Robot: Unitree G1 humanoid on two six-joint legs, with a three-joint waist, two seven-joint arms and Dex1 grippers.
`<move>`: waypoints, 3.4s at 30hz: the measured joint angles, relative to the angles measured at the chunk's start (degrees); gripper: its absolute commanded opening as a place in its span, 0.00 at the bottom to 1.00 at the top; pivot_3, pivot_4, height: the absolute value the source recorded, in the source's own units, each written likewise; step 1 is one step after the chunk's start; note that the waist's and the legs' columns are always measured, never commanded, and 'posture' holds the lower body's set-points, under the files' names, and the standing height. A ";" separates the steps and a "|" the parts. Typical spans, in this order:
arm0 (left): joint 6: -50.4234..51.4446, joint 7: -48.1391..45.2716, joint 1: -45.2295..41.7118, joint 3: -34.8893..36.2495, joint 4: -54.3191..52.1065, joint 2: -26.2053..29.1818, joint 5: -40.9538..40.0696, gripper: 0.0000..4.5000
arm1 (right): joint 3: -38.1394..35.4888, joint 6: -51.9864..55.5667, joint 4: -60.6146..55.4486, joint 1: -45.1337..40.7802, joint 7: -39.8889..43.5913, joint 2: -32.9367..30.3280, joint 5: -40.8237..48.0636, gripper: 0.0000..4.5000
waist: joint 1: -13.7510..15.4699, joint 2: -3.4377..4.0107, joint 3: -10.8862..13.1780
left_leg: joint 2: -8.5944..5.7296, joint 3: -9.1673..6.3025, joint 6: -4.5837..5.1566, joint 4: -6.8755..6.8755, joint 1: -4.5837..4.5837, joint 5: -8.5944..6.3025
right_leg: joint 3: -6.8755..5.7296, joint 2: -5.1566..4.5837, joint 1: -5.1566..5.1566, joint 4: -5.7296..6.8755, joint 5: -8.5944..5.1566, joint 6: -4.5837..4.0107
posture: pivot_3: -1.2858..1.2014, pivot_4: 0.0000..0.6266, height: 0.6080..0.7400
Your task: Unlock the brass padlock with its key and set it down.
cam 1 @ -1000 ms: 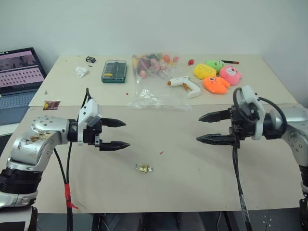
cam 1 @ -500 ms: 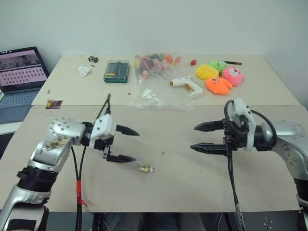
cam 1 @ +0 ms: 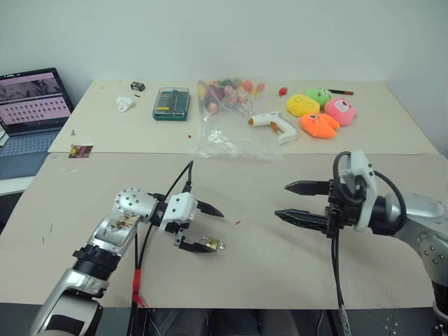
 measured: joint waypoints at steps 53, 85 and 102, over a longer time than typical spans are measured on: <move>-18.08 5.77 0.88 -2.30 8.26 0.12 9.33 0.18 | 0.21 -0.89 2.38 -0.16 -0.98 -3.13 -2.75 1.00 | 0.55 0.01 -0.04 | 0.56 0.15 0.29 -0.05 1.17 -0.23 | 0.11 0.43 1.24 -0.09 -0.30 0.50 | 0.52 0.24 1.00; -46.87 58.27 16.63 8.24 -14.15 -5.27 42.19 0.18 | 4.24 7.79 -1.58 -0.08 -11.58 9.42 13.63 1.00 | 0.25 -0.12 -0.02 | 0.89 1.20 0.27 0.11 0.55 -0.78 | 0.79 0.89 0.03 -0.03 0.13 0.00 | 0.52 0.24 1.00; -47.12 60.12 14.04 6.01 -15.23 -3.21 44.40 0.18 | 8.63 6.97 -0.87 -0.71 -15.65 13.35 10.39 0.68 | 0.13 -0.12 -0.02 | 0.88 1.24 -0.03 0.08 0.53 -0.61 | 0.79 0.87 0.00 -0.06 0.13 -0.01 | 0.52 0.24 1.00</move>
